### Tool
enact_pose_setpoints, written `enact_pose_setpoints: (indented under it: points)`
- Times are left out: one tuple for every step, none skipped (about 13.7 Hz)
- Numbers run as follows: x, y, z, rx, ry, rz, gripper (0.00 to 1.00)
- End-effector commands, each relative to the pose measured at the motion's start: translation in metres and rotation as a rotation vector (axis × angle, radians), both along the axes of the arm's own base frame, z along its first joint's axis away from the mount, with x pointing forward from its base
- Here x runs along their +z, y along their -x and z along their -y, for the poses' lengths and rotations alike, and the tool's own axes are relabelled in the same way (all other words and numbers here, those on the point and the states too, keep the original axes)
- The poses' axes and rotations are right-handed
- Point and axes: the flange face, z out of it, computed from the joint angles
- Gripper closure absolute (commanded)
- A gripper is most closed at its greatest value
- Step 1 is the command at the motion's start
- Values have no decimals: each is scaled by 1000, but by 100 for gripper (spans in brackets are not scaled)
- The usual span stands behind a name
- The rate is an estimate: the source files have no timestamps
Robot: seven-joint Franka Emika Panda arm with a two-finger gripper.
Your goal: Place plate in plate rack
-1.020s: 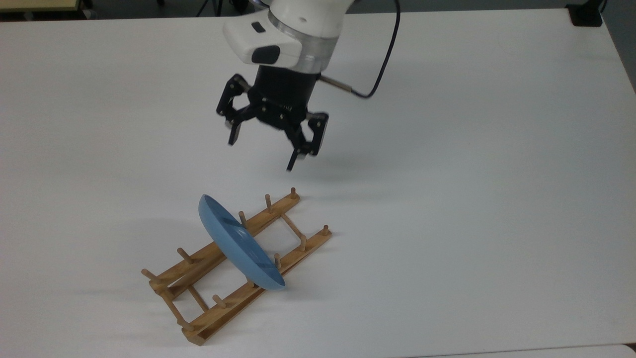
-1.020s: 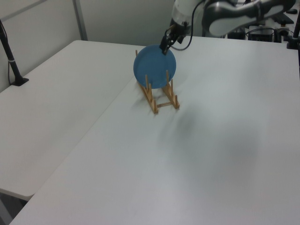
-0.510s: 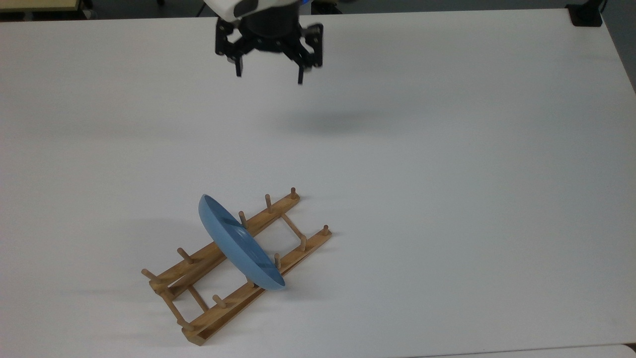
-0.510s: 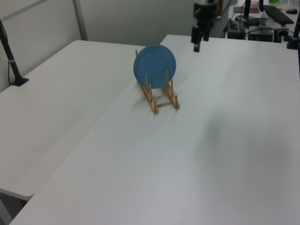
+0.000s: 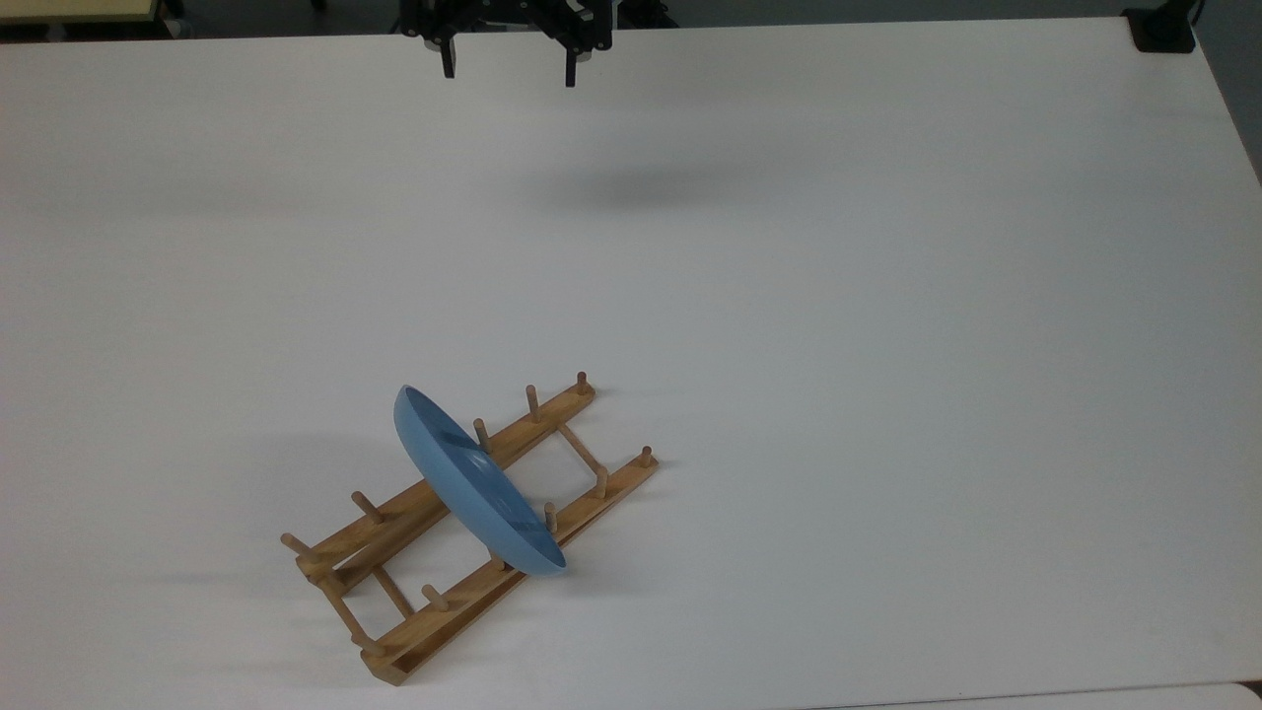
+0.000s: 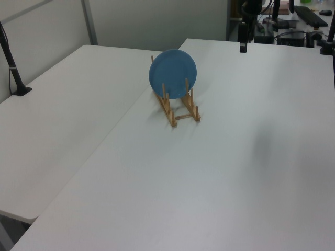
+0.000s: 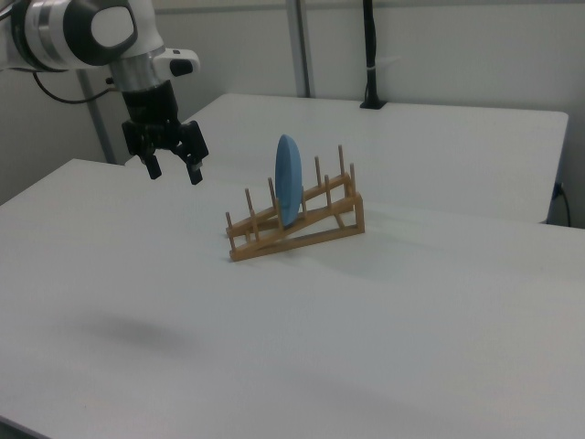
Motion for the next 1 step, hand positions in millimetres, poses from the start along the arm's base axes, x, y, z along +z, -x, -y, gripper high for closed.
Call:
enact_pose_setpoints:
  points:
    - [-2, 8, 2, 15, -9, -17, 0]
